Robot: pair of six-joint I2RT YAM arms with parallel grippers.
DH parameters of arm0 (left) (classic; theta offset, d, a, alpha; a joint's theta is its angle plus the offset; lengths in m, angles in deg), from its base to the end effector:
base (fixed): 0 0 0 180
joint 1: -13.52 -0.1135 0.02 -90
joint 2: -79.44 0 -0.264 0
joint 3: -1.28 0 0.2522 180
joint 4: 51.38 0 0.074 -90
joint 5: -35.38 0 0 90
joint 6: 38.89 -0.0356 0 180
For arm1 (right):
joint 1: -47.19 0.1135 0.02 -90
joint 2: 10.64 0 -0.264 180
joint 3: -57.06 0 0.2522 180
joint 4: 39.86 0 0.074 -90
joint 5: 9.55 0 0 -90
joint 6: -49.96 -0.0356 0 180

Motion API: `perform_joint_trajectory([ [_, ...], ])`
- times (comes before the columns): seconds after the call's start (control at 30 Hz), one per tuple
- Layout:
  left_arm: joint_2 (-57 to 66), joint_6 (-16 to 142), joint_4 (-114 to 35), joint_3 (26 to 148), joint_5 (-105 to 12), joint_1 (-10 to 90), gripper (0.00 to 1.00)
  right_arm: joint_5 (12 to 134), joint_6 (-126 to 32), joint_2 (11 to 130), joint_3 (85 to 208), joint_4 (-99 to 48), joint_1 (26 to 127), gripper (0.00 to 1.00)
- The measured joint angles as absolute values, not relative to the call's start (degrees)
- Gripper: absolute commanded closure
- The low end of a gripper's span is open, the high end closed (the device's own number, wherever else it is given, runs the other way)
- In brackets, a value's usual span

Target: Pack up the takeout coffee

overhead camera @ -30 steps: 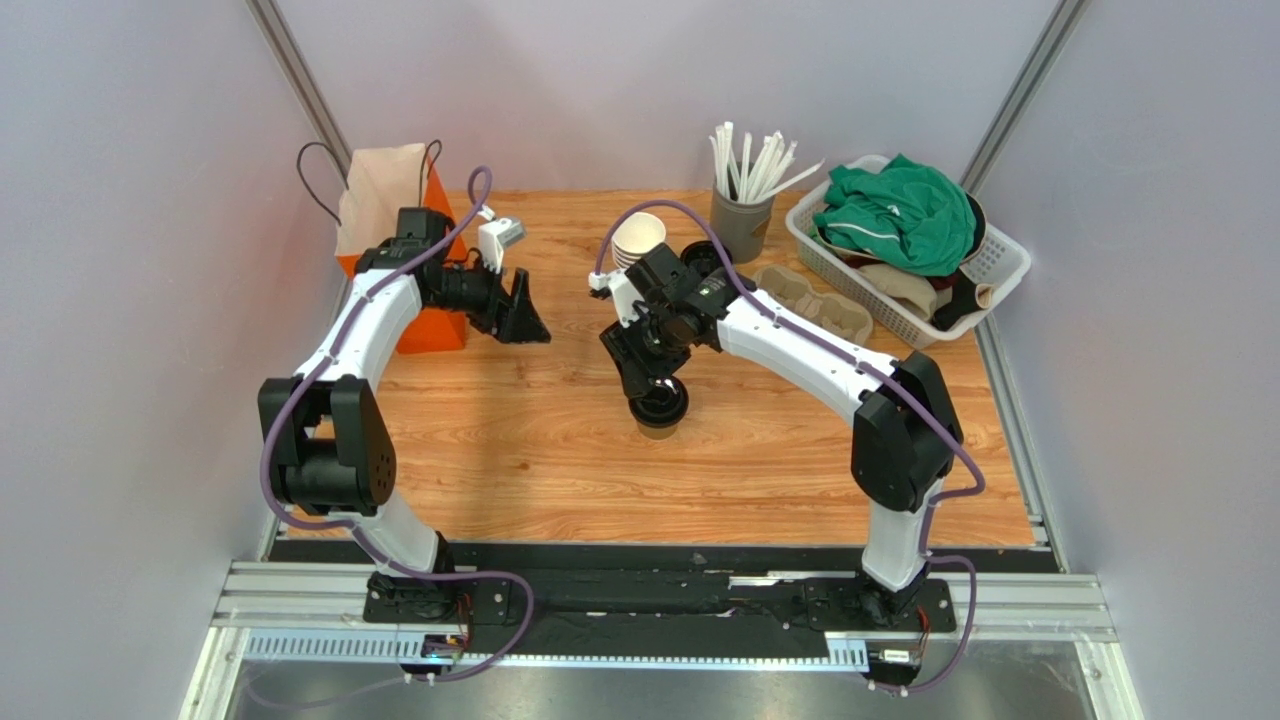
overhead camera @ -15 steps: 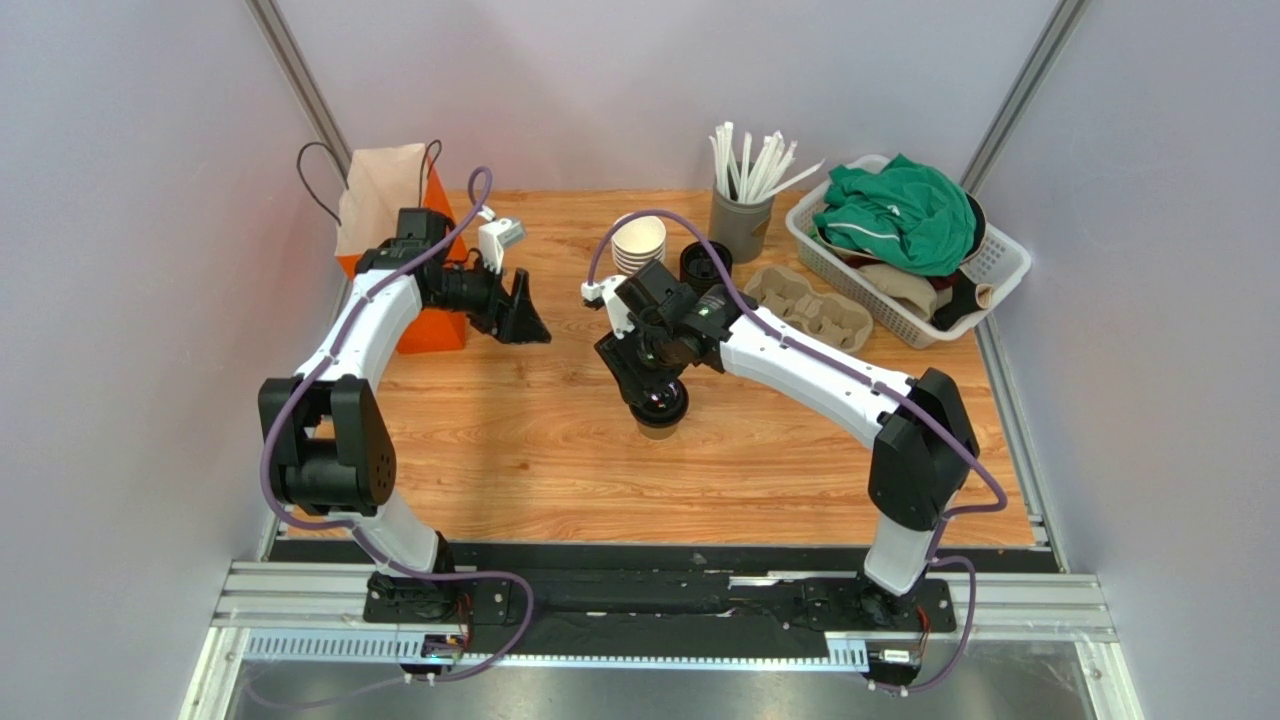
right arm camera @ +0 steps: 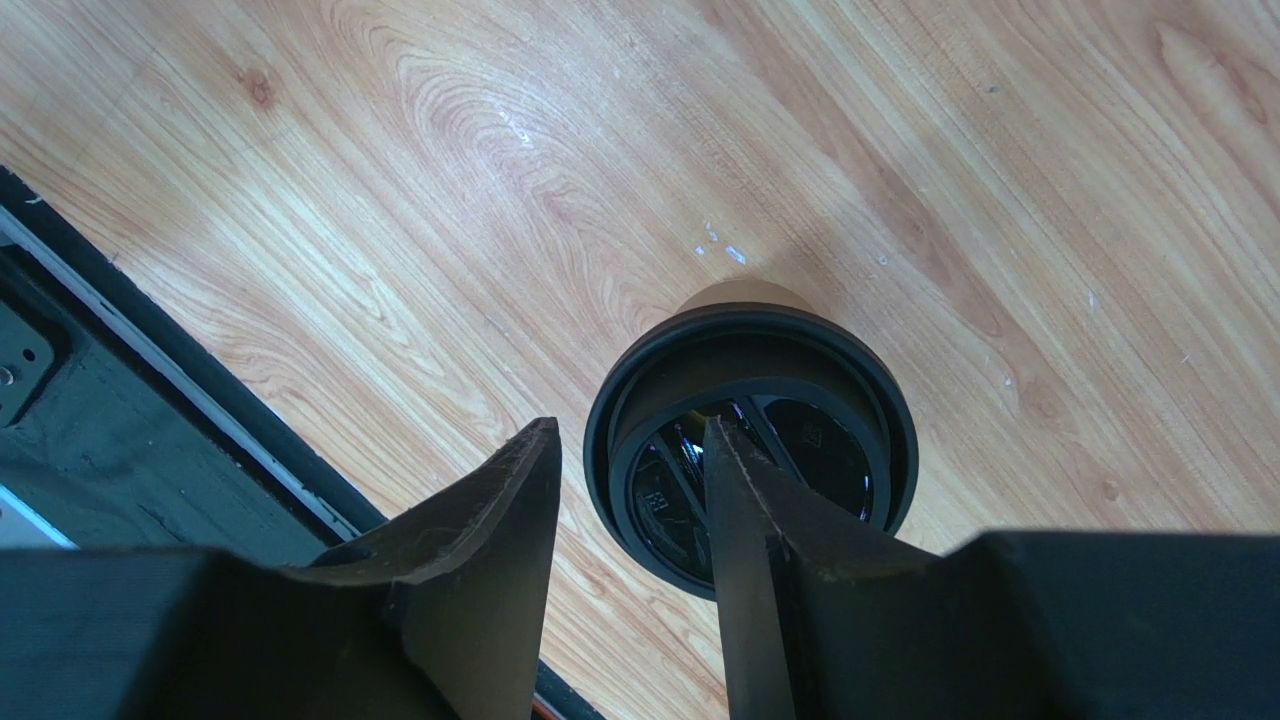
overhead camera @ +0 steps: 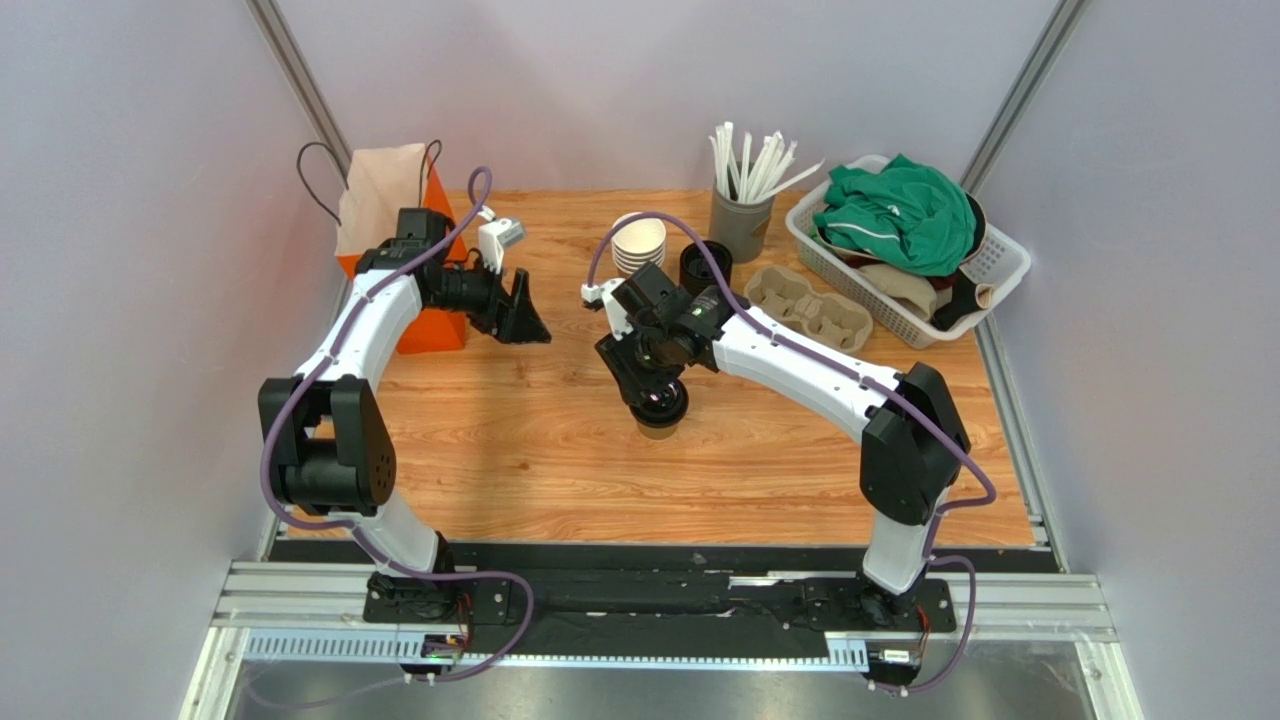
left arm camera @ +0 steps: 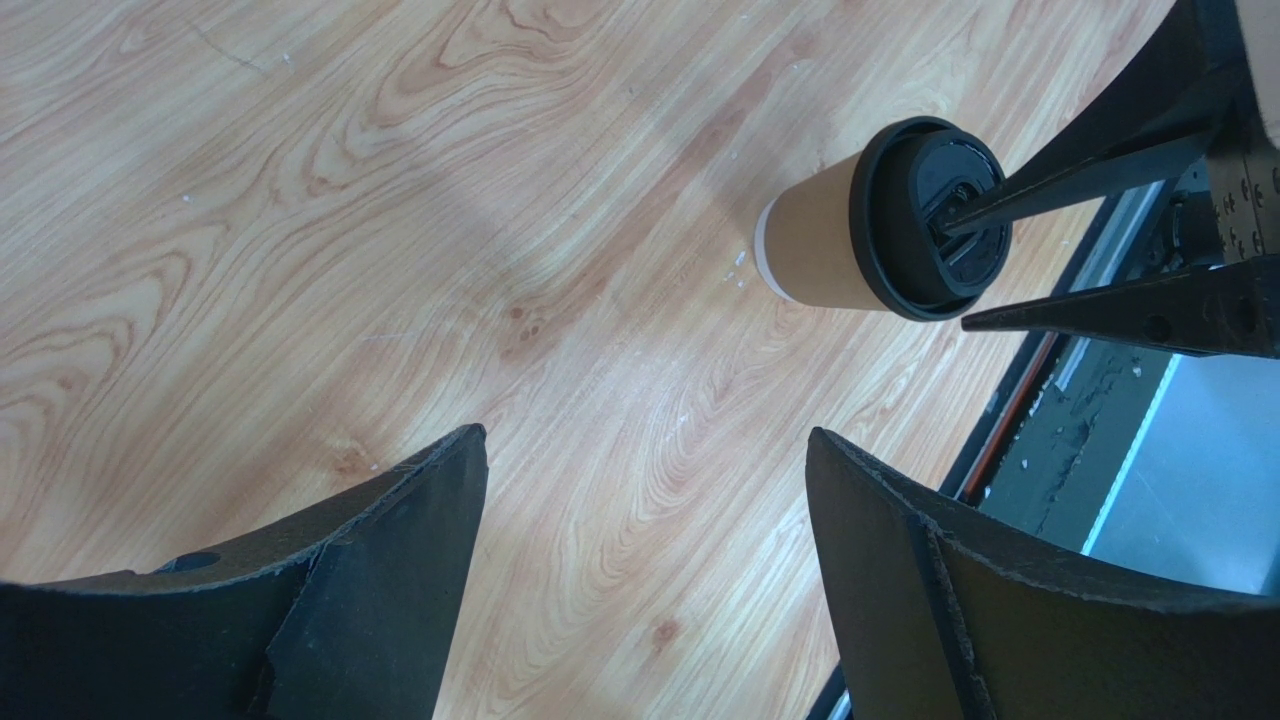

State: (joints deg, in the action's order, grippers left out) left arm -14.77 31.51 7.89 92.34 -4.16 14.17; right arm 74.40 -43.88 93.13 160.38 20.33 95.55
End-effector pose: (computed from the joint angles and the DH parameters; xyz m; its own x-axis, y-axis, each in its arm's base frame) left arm 0.3356 -0.0313 0.2772 -0.7128 0.2217 -0.6655 0.6405 0.5925 -0.4886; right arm 0.2554 0.2930 0.2726 -0.6299 -0.6082 -0.4830 -0.7370 0.6644 0.1245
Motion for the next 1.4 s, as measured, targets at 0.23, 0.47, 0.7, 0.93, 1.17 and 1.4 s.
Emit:
perform_joint_trajectory([
  [0.23,-14.77,31.51,7.89,92.34,-4.14,14.17,0.14,74.36,-44.14,93.28,160.2,20.29,95.55,0.57],
  [0.47,-14.97,31.51,7.89,92.34,-4.12,14.17,0.14,74.34,-44.29,93.37,159.7,20.36,95.55,0.6],
  [0.7,-15.47,31.51,7.89,92.34,-4.12,14.17,0.14,74.38,-44.62,94.42,159.7,20.31,95.55,0.64],
  [0.93,-15.58,31.51,7.87,92.34,-4.12,14.17,0.14,74.89,-44.75,95.8,160.47,20.27,95.66,0.7],
  [1.17,-15.73,31.51,7.87,92.34,-4.12,14.17,0.14,76.28,-44.21,95.8,160.82,20.4,96.14,0.85],
  [1.4,-15.89,31.51,7.87,92.34,-4.12,14.17,0.14,76.96,-40.32,95.8,162.39,22.91,96.14,0.95],
])
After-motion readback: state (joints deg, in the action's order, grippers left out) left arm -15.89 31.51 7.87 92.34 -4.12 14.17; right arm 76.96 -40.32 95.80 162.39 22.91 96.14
